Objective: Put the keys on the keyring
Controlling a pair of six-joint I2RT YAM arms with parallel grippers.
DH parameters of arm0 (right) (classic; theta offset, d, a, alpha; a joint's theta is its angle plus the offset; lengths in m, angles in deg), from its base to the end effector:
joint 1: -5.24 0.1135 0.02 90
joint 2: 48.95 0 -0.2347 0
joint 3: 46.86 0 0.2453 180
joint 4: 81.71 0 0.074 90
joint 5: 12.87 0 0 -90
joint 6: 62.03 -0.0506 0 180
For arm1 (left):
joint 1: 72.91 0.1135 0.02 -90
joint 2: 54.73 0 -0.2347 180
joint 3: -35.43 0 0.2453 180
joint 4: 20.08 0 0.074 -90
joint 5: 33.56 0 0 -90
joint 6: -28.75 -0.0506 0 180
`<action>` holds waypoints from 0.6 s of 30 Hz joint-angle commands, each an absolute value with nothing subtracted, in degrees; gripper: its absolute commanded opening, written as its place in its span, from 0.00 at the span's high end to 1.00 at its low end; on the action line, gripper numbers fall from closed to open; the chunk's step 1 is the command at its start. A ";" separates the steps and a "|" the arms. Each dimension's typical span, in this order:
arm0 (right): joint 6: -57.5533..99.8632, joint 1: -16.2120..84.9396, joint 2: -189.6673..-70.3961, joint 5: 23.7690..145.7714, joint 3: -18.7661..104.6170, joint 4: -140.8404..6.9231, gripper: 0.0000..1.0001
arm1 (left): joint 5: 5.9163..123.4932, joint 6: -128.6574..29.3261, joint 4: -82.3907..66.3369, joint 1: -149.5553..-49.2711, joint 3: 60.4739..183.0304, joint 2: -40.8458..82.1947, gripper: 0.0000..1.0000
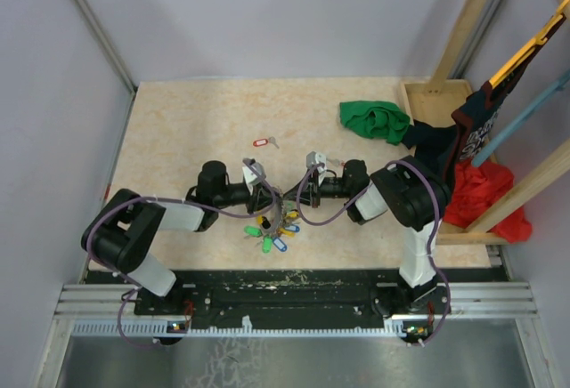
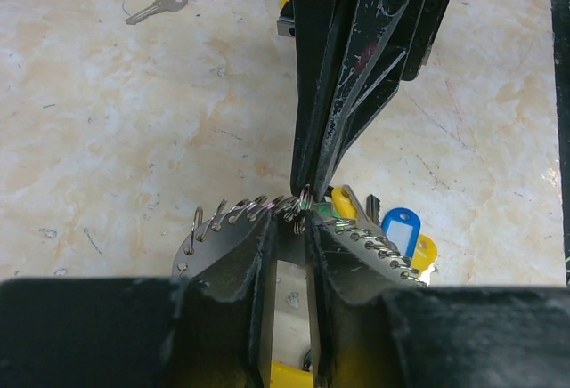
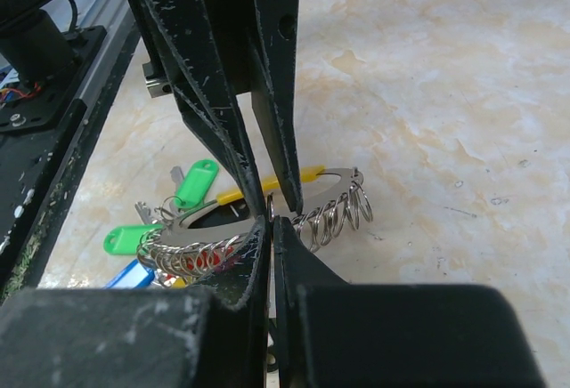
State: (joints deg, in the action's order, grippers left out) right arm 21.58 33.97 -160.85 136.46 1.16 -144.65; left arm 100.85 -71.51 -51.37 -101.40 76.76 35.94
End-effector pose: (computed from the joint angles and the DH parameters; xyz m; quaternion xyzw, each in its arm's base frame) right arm 0.2556 0.1897 0.1094 -0.4605 0.5405 0.5202 0.4745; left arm 0.2356 -0.1682 0.1280 0.4580 0.6332 -0.3881 0.4885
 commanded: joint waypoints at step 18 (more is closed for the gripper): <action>20.30 34.15 -149.75 128.12 -1.72 -137.80 0.64 | 100.50 -76.66 -46.66 -101.47 76.20 29.93 1.00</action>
State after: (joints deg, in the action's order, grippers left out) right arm 19.15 33.99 -156.43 132.22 -0.63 -142.84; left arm 100.34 -74.26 -47.20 -101.40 77.00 32.69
